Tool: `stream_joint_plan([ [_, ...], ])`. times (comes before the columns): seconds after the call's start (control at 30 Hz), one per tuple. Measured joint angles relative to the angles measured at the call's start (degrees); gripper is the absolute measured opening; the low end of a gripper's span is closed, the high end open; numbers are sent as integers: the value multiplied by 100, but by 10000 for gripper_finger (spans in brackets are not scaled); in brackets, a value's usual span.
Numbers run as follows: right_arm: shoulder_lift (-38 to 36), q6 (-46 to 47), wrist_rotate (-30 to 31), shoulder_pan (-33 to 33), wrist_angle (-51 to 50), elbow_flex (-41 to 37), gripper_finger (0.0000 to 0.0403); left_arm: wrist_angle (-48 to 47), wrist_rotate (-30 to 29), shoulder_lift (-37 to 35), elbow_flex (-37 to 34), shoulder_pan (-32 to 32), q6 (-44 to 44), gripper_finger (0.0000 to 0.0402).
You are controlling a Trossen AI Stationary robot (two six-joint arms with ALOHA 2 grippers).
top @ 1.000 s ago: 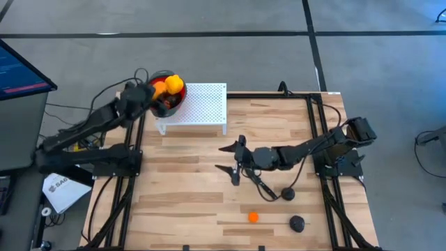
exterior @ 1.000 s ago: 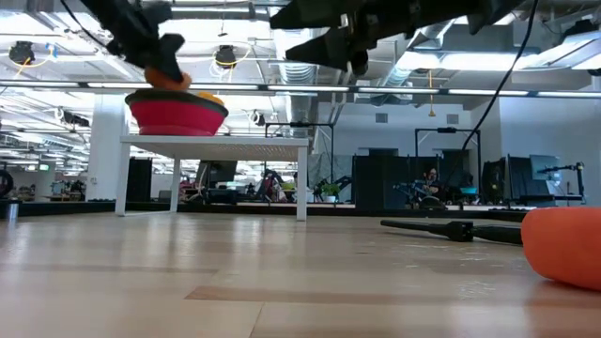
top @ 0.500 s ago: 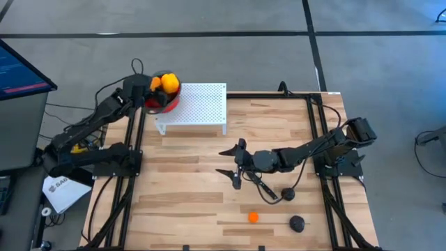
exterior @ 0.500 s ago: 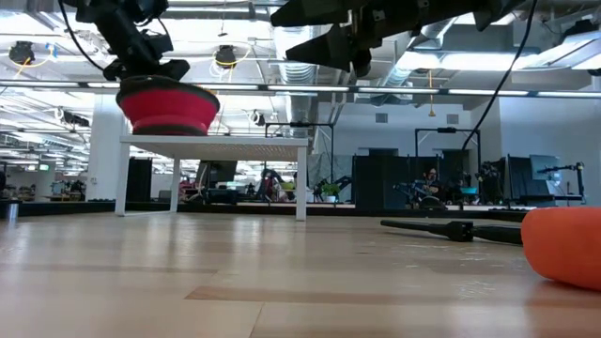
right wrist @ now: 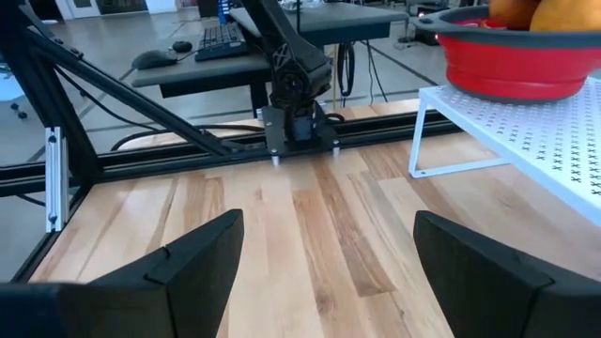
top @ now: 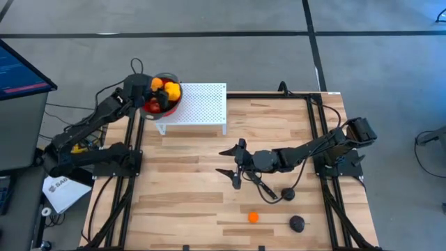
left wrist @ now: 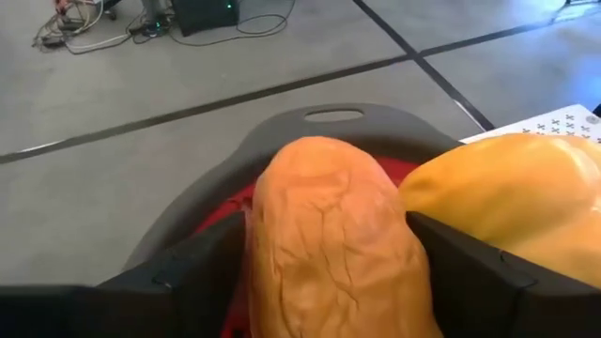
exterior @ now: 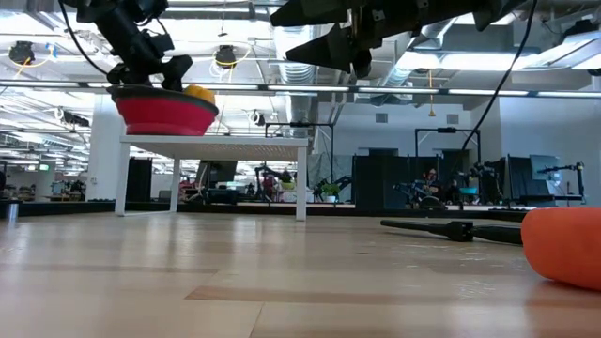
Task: Pick & Place Fruit
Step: Put the yellow mango into the red strainer bowl on the shelf, then put the top purple plum into the red strainer bowl on the shelf
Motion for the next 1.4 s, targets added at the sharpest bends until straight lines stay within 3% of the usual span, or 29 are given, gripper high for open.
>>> stream_joint_plan([
  [0.53, 0, -2, 0, 0, 0, 0, 306, 345, 1019, -9, 169, -1, -4, 294],
  [1.0, 0, -2, -2, 2, -2, 0, 306, 344, 1244, -72, 236, -87, 42, 294],
  [1.4, 0, -24, 26, 0, -11, 0, 306, 397, 1372, -1093, 238, -659, 213, 293],
])
